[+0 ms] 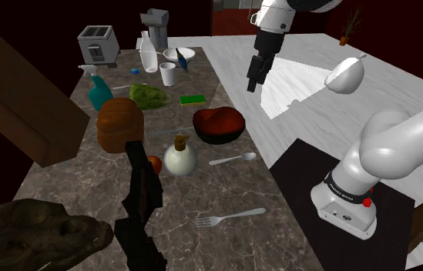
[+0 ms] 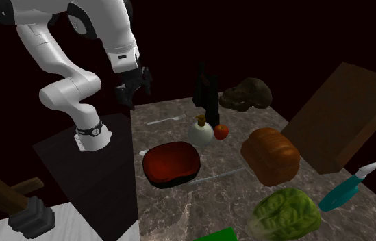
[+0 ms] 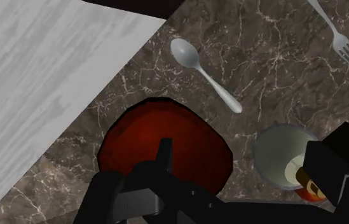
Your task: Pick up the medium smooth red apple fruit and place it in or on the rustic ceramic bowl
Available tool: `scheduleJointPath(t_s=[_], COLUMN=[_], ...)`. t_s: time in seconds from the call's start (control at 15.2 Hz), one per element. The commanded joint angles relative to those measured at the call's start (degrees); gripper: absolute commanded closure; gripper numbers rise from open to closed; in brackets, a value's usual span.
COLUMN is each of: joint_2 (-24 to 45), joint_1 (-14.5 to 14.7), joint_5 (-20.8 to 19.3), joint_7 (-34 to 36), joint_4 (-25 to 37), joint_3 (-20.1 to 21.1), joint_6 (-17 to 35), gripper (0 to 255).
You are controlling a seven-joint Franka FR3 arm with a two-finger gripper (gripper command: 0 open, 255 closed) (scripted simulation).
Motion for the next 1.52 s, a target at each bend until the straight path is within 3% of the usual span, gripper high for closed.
scheduleJointPath(t_s=[0.0,0.73,1.45], joint_2=[4.1,26.6,50.3], joint_1=[0.8,4.7,9.7], joint_5=[0.7,1.1,-3.5], joint_7=[0.3,3.6,8.2], joint_4=[0.9,12.3,31.3], joint_3=[1.2,7.4,11.0], joint_6=[3.0,12.5,15.3], gripper=[0,0,0])
